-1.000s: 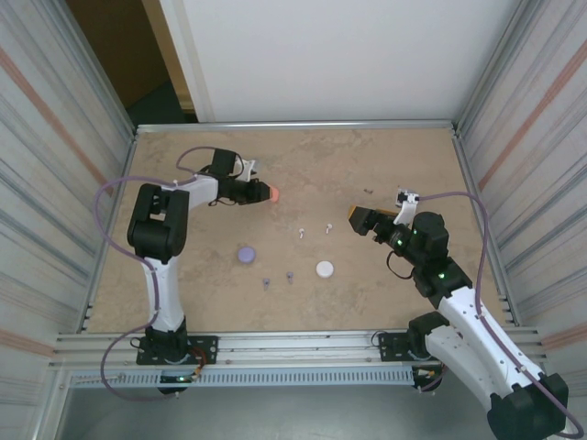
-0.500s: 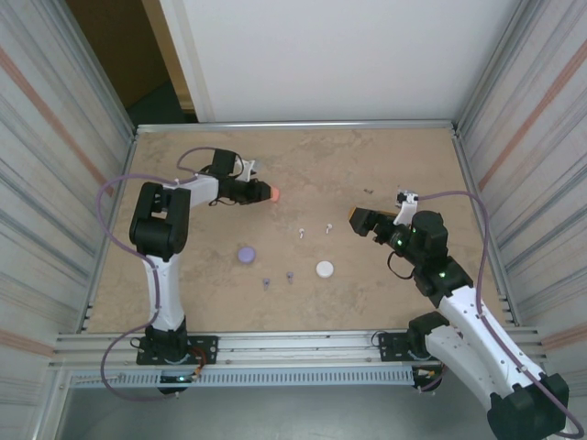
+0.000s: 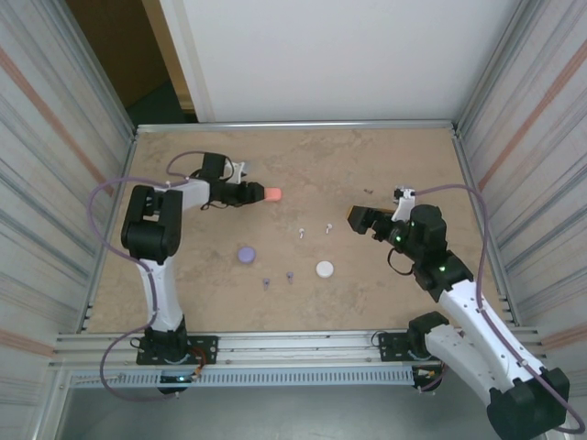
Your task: Insert wireless bluetooth earbuds into charging case
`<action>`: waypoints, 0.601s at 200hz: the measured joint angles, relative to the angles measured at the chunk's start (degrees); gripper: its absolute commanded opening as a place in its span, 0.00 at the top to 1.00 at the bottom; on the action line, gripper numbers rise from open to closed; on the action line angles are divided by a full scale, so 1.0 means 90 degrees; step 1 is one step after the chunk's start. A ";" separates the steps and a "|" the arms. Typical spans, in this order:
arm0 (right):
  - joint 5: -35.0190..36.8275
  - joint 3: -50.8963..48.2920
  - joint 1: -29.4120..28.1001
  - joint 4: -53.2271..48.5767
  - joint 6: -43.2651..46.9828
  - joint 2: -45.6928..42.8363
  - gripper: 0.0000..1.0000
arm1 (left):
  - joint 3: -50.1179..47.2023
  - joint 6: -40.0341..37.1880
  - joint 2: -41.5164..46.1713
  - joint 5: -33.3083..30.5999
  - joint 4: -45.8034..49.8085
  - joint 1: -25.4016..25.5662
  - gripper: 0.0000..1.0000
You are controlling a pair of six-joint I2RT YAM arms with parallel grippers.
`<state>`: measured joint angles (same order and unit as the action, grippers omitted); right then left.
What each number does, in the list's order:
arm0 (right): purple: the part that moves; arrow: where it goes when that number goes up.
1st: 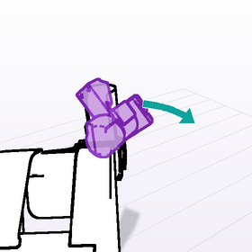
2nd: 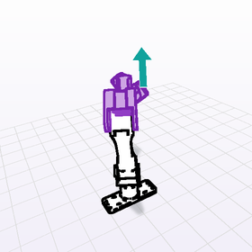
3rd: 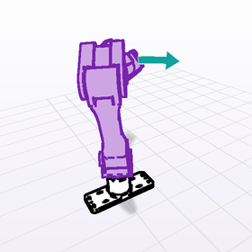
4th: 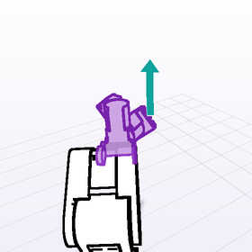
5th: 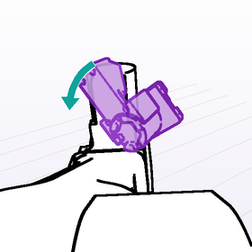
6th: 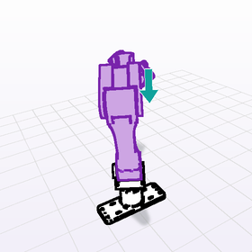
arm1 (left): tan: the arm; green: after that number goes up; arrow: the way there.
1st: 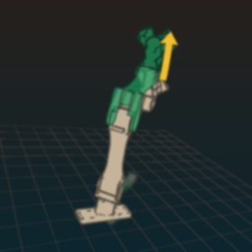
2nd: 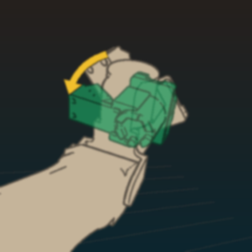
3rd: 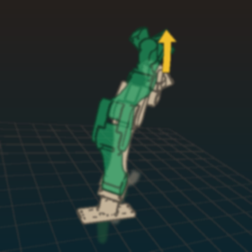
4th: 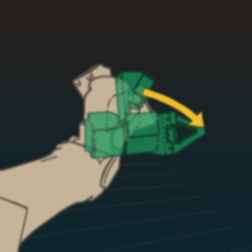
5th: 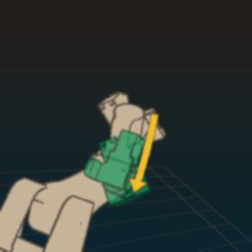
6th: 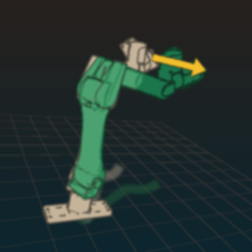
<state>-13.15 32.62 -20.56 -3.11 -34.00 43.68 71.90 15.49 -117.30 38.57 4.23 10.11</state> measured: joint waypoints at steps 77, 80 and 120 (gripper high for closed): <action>-0.0005 0.0517 -0.1086 0.0058 0.0724 0.0969 0.01 | -0.1328 0.0318 0.2025 0.0214 -0.0906 -0.0279 0.46; 0.0012 0.0559 -0.1151 0.0051 0.0780 0.1030 0.01 | -0.1382 0.0323 0.2101 0.0214 -0.0940 -0.0279 0.46; 0.0243 0.1032 -0.2040 0.0153 0.1870 0.1875 0.01 | -0.2210 0.0437 0.3242 0.0143 -0.1319 -0.0279 0.43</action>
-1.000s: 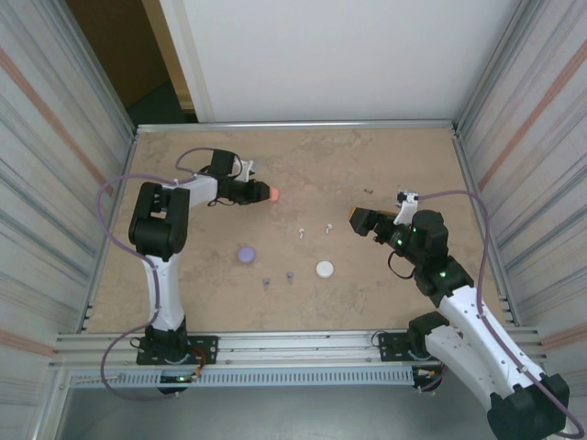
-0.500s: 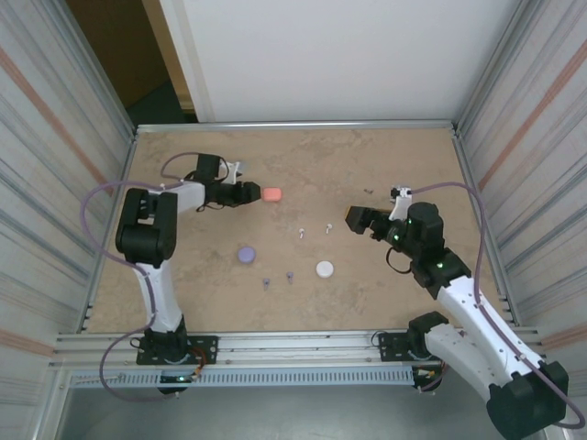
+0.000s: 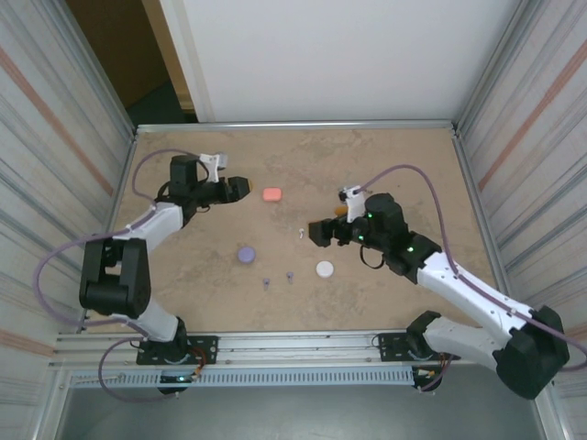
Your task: Insert wireless bluetooth earbuds into charging case
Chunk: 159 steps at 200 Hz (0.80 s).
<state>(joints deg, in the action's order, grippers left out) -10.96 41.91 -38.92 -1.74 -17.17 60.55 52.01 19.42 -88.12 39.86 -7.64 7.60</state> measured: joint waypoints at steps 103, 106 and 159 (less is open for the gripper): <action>-0.0454 0.0794 -0.1319 0.0670 0.3186 0.2438 0.01 | -0.1654 -0.0056 0.2591 -0.1353 0.0083 0.0000 0.30; -0.0459 0.0821 -0.1326 0.0729 0.3264 0.2518 0.01 | -0.1705 -0.0053 0.2645 -0.1428 0.0087 0.0000 0.30; -0.0444 0.1277 -0.1355 0.1362 0.4027 0.3980 0.01 | -0.2331 -0.0022 0.3172 -0.2484 0.0447 -0.0017 0.20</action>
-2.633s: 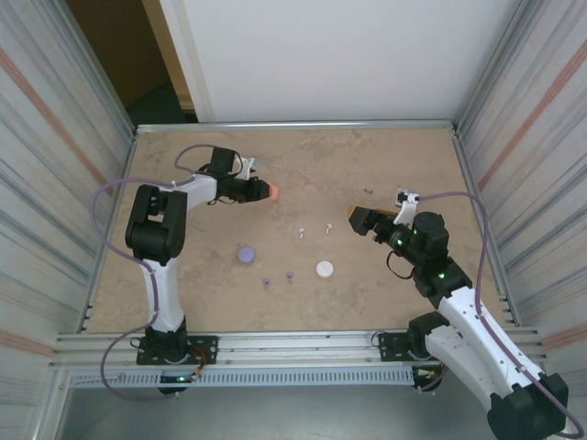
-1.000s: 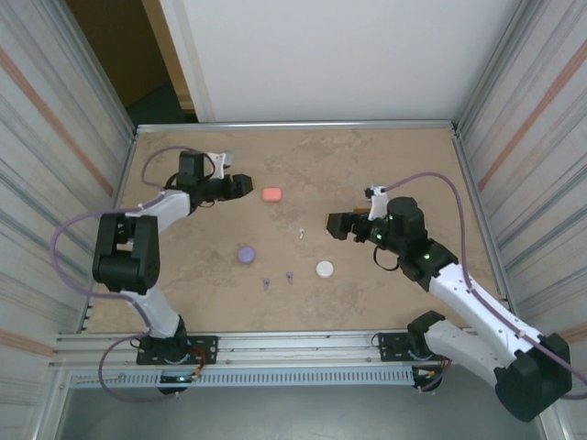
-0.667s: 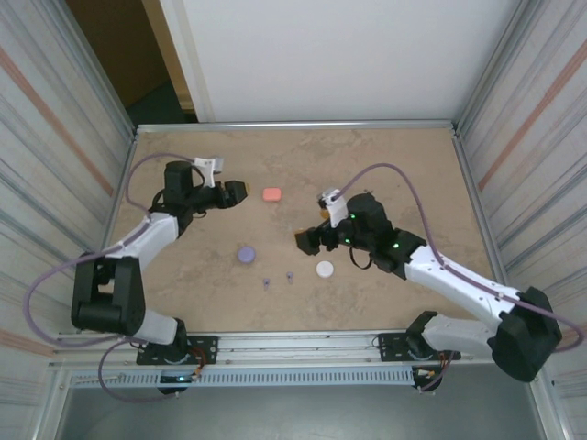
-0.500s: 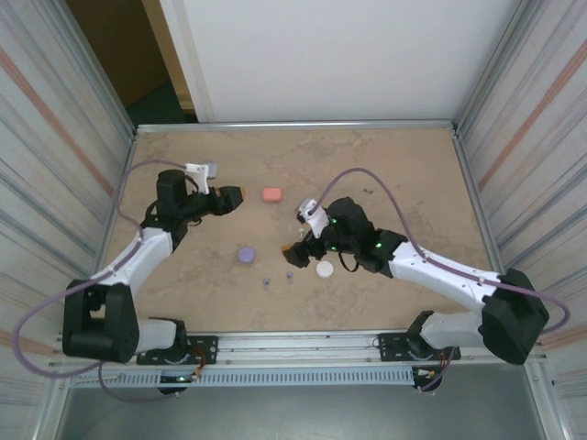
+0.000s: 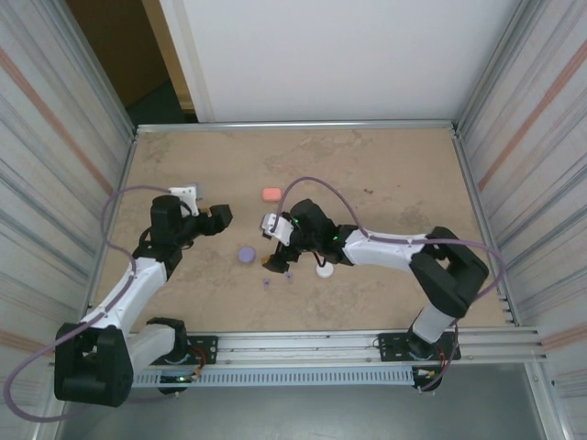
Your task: Insert wireless bluetooth earbuds into charging case
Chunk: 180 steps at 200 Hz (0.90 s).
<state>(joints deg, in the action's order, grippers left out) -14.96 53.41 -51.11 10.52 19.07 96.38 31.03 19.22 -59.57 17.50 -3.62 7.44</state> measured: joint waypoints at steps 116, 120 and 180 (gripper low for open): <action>0.0032 0.1052 -0.0311 0.0306 0.0413 0.1654 0.00 | -0.0605 0.0253 0.0323 -0.0573 0.0090 -0.0571 0.10; 0.0034 0.1083 -0.0330 0.0313 0.0410 0.1705 0.00 | -0.0605 0.0257 0.0328 -0.0571 0.0090 -0.0571 0.10; -0.0007 0.1404 -0.0403 0.0313 0.0316 0.2144 0.15 | -0.0605 0.0304 0.0350 -0.0571 0.0090 -0.0571 0.09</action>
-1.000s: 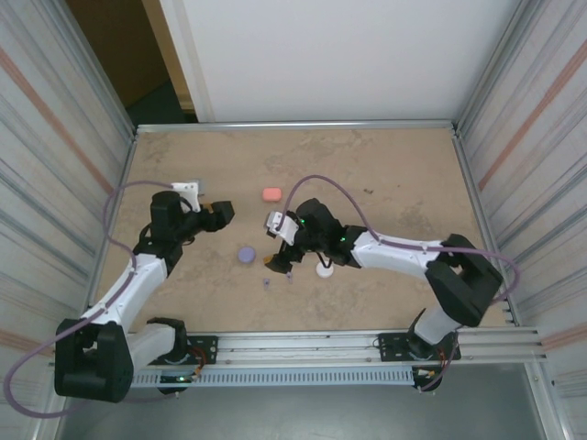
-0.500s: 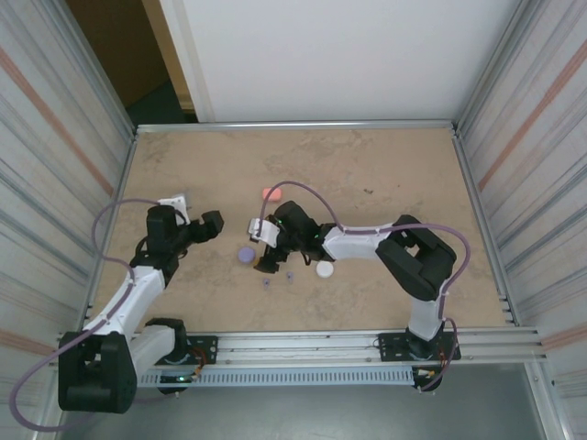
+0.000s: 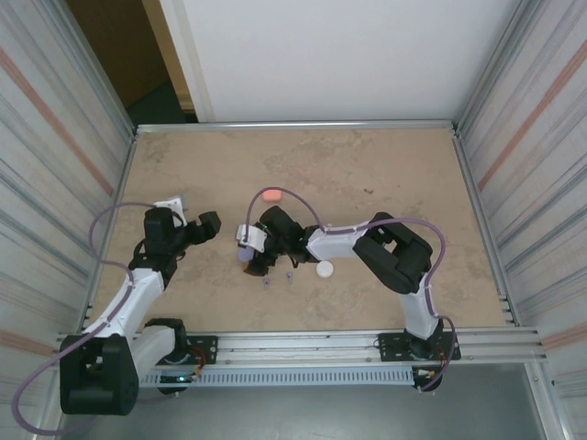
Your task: Insert wireless bluetooth earbuds into charging case
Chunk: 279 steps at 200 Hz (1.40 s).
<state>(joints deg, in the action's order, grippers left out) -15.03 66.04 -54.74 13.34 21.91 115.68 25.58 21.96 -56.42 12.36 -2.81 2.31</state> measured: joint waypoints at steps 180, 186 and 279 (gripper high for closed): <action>-0.0170 0.0318 0.0000 -0.0403 -0.0087 0.0362 0.45 | 0.0000 0.0049 0.0002 0.0002 0.0000 0.0000 0.09; -0.0172 0.0318 0.0000 -0.0406 -0.0092 0.0362 0.48 | 0.0000 0.0051 0.0007 0.0002 0.0002 0.0000 0.09; -0.0138 -0.0148 0.0036 -0.0092 -0.0192 -0.0214 0.55 | 0.0000 0.0335 0.0537 0.0311 0.0129 0.0000 0.10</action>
<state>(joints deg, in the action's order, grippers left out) -16.27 64.71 -54.41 12.51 20.18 113.75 25.58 24.97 -51.59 15.16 -1.65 2.31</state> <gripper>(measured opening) 0.471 0.903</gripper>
